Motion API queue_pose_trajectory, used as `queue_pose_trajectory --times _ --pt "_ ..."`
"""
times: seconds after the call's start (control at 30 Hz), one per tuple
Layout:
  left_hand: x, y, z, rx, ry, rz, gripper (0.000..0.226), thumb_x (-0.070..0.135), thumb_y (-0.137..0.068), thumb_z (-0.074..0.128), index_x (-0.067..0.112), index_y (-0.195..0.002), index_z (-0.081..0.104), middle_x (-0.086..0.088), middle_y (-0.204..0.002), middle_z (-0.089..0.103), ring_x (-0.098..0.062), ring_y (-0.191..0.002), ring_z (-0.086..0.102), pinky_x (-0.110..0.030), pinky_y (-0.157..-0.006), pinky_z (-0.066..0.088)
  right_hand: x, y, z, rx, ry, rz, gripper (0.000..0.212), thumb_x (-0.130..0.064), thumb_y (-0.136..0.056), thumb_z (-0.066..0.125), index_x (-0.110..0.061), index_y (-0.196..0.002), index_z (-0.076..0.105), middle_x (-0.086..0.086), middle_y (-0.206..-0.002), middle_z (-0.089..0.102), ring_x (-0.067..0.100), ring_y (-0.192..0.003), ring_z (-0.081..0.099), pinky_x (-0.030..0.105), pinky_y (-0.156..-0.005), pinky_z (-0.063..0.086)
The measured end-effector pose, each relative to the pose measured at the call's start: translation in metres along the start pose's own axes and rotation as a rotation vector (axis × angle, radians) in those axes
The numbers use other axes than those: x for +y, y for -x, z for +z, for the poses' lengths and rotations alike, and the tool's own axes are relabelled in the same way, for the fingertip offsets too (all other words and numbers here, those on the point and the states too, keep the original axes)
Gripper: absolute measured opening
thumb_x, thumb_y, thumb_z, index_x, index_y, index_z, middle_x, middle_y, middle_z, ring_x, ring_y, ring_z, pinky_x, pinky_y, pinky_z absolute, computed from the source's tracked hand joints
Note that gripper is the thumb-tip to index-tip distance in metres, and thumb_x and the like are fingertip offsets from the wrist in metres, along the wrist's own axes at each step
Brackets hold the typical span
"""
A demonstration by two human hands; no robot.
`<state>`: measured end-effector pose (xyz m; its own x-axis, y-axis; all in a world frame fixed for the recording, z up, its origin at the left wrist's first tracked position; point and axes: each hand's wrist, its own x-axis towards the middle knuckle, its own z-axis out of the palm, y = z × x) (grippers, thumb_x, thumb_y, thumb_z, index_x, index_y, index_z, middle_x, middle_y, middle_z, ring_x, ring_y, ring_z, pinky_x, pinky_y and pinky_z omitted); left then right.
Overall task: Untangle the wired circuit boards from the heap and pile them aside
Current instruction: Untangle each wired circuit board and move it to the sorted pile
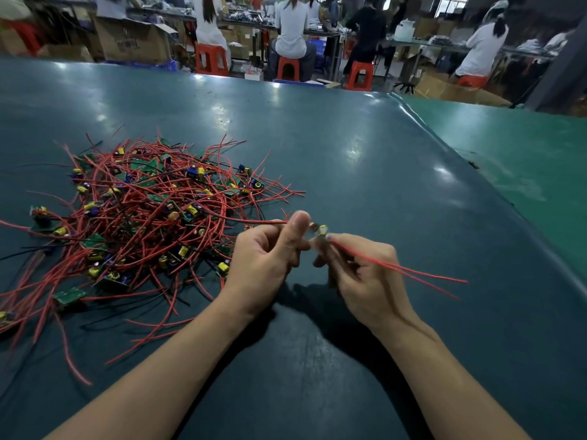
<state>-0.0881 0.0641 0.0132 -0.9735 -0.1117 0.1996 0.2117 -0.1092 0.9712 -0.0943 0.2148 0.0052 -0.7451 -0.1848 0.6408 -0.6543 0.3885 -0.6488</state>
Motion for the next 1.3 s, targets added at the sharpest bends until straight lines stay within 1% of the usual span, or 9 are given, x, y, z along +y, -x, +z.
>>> queue_pose_trajectory --times 0.17,0.3,0.43,0.6,0.7,0.87,1.07,1.2,1.3 --pt "-0.003 0.006 -0.006 0.12 -0.518 0.401 0.043 0.036 -0.089 0.062 0.01 -0.055 0.055 0.003 -0.046 0.045 -0.013 -0.044 0.041 -0.026 -0.047 0.035 0.001 -0.017 -0.012 0.594 -0.517 0.645 0.026 -0.023 -0.097 0.06 -0.014 -0.074 0.068 -0.001 -0.054 0.061 0.007 -0.037 0.044 0.017 -0.035 0.033" --pt "0.001 0.01 -0.01 0.167 -0.887 0.621 0.034 0.031 -0.089 0.064 0.015 -0.059 0.058 0.007 -0.055 0.054 -0.018 -0.052 0.05 -0.034 -0.05 0.044 0.008 -0.021 -0.035 0.908 -0.868 0.904 0.029 -0.029 -0.099 0.056 -0.011 -0.077 0.06 0.0 -0.059 0.059 0.004 -0.037 0.046 0.014 -0.037 0.033" --pt "0.011 0.006 -0.022 0.397 -1.221 0.68 0.022 0.036 -0.089 0.062 0.019 -0.076 0.066 0.003 -0.077 0.063 -0.026 -0.078 0.053 -0.037 -0.061 0.043 0.007 -0.018 -0.038 0.799 -0.987 0.992 0.033 -0.036 -0.099 0.053 -0.013 -0.076 0.06 -0.005 -0.053 0.058 0.001 -0.036 0.046 0.012 -0.035 0.032" --pt "0.012 -0.003 -0.046 0.521 -1.434 0.26 0.029 0.033 -0.082 0.068 0.019 -0.107 0.065 -0.008 -0.114 0.057 -0.034 -0.11 0.045 -0.047 -0.087 0.036 0.002 -0.019 -0.023 0.609 -0.763 0.931 0.033 -0.029 -0.099 0.053 -0.01 -0.073 0.063 -0.004 -0.052 0.052 0.007 -0.038 0.041 0.016 -0.036 0.026" --pt "0.011 -0.004 -0.051 0.537 -1.41 0.167 0.026 0.032 -0.084 0.067 0.019 -0.106 0.069 -0.006 -0.113 0.06 -0.032 -0.111 0.045 -0.047 -0.088 0.034 0.001 -0.017 -0.021 0.513 -0.692 0.879 0.032 -0.028 -0.097 0.056 -0.01 -0.072 0.065 -0.004 -0.051 0.053 0.009 -0.039 0.041 0.017 -0.036 0.027" --pt "0.005 -0.004 -0.041 0.441 -1.46 0.383 0.013 0.033 -0.086 0.065 0.024 -0.092 0.073 0.002 -0.096 0.066 -0.029 -0.098 0.05 -0.043 -0.084 0.029 0.001 -0.016 -0.02 0.425 -0.624 0.859 0.033 -0.029 -0.096 0.057 -0.01 -0.071 0.068 -0.002 -0.051 0.054 0.011 -0.04 0.041 0.018 -0.037 0.029" --pt "-0.012 -0.011 -0.03 0.315 -1.623 0.178 0.037 0.036 -0.089 0.05 0.033 -0.125 0.058 0.002 -0.109 0.063 -0.025 -0.109 0.042 -0.042 -0.085 0.019 0.001 -0.015 -0.018 0.382 -0.58 0.829 0.032 -0.028 -0.095 0.06 -0.011 -0.069 0.068 -0.001 -0.051 0.054 0.009 -0.039 0.04 0.019 -0.036 0.029" --pt "-0.014 -0.016 -0.034 0.321 -1.636 0.155 0.029 0.05 -0.092 0.048 0.032 -0.099 0.07 0.005 -0.1 0.065 -0.025 -0.107 0.043 -0.042 -0.085 0.018 0.003 -0.014 -0.016 0.372 -0.561 0.822 0.033 -0.029 -0.095 0.061 -0.012 -0.068 0.068 -0.001 -0.051 0.055 0.009 -0.039 0.041 0.019 -0.037 0.029" --pt "-0.012 -0.015 -0.033 0.357 -1.514 0.219 0.026 0.05 -0.093 0.053 0.033 -0.094 0.072 0.008 -0.098 0.067 -0.025 -0.105 0.044 -0.042 -0.086 0.019 0.003 -0.014 -0.014 0.346 -0.539 0.811 0.034 -0.029 -0.095 0.061 -0.013 -0.066 0.069 0.0 -0.051 0.055 0.01 -0.039 0.042 0.019 -0.037 0.03"
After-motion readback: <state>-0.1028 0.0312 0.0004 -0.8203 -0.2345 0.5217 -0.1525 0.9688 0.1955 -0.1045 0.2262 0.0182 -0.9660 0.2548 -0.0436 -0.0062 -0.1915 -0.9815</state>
